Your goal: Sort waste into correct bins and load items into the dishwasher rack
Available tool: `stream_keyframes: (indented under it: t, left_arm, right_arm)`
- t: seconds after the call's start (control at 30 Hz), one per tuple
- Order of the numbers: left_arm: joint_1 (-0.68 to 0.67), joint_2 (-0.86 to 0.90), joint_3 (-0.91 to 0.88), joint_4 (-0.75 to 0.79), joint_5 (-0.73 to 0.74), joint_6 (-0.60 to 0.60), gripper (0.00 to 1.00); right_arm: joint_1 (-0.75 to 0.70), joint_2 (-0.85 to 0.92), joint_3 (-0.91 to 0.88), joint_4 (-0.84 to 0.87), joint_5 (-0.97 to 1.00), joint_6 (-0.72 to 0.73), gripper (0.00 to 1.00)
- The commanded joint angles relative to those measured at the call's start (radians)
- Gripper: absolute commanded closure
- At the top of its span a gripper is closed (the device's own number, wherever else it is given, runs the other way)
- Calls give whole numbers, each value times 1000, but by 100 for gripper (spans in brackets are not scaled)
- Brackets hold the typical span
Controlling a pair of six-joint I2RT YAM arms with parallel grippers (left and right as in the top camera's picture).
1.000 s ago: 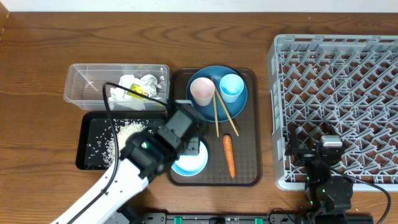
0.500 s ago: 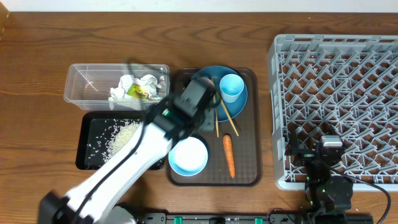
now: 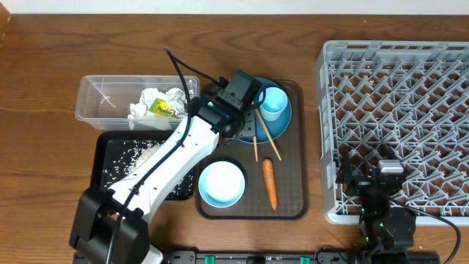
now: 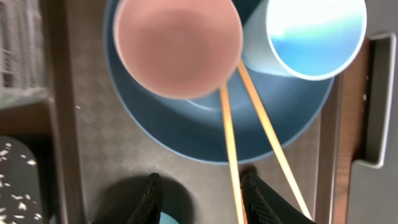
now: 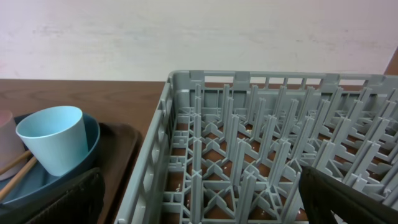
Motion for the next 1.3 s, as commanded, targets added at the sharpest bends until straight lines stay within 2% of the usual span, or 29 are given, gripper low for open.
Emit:
stream_keyframes:
  t: [0.0, 0.57, 1.07, 1.1, 1.17, 1.27]
  left_arm:
    - [-26, 2, 5, -3, 31, -12, 55]
    - [-71, 166, -19, 76, 21, -13, 56]
    - [-79, 221, -21, 111, 20, -12, 56]
    - [-79, 221, -21, 114, 21, -13, 57]
    - [-79, 221, -21, 115, 21, -12, 67]
    - [-79, 221, -21, 114, 21, -12, 69]
  right_arm:
    - [-13, -1, -1, -5, 0, -8, 1]
    - [-13, -1, -1, -5, 1, -8, 1]
    - [-13, -1, -1, -5, 0, -8, 1]
    - [-13, -1, -1, -5, 1, -8, 1]
    - [-13, -1, -1, -5, 0, -8, 1]
    - [-13, -1, -1, -5, 0, -8, 1]
